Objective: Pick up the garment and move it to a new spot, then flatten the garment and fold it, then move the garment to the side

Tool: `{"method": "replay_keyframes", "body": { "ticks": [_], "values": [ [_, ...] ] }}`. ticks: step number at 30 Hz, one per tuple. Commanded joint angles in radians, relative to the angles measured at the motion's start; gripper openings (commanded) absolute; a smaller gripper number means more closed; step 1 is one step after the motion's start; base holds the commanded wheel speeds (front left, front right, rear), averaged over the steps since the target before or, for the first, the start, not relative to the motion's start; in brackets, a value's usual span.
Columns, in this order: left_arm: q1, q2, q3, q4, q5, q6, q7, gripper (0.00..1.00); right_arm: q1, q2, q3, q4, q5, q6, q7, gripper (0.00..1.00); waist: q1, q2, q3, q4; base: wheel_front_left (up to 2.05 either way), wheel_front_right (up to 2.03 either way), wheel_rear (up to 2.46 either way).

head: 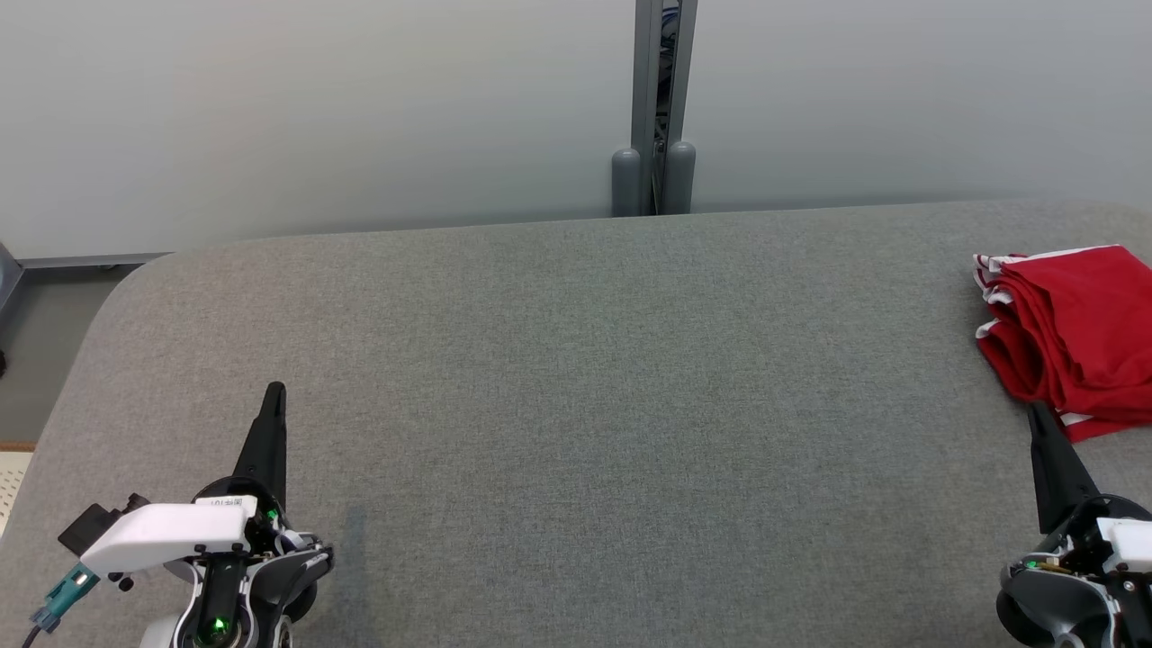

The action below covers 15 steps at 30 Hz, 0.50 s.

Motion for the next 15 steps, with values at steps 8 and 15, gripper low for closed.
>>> {"method": "replay_keyframes", "body": {
  "ticks": [8,15],
  "values": [
    [-0.016,0.002,0.006,0.001,0.003,-0.004,0.002,0.0,-0.005,-0.001,-0.008,0.004,-0.005,0.0,0.006,0.0,0.0,-0.0001,0.0,0.0,0.0,0.0,0.0],
    [-0.016,0.002,0.007,0.001,0.005,-0.004,0.003,0.0,-0.006,0.001,-0.01,0.004,-0.007,0.0,0.009,0.0,0.0,-0.0001,0.0,0.0,0.0,0.0,0.0]
  ]
}}
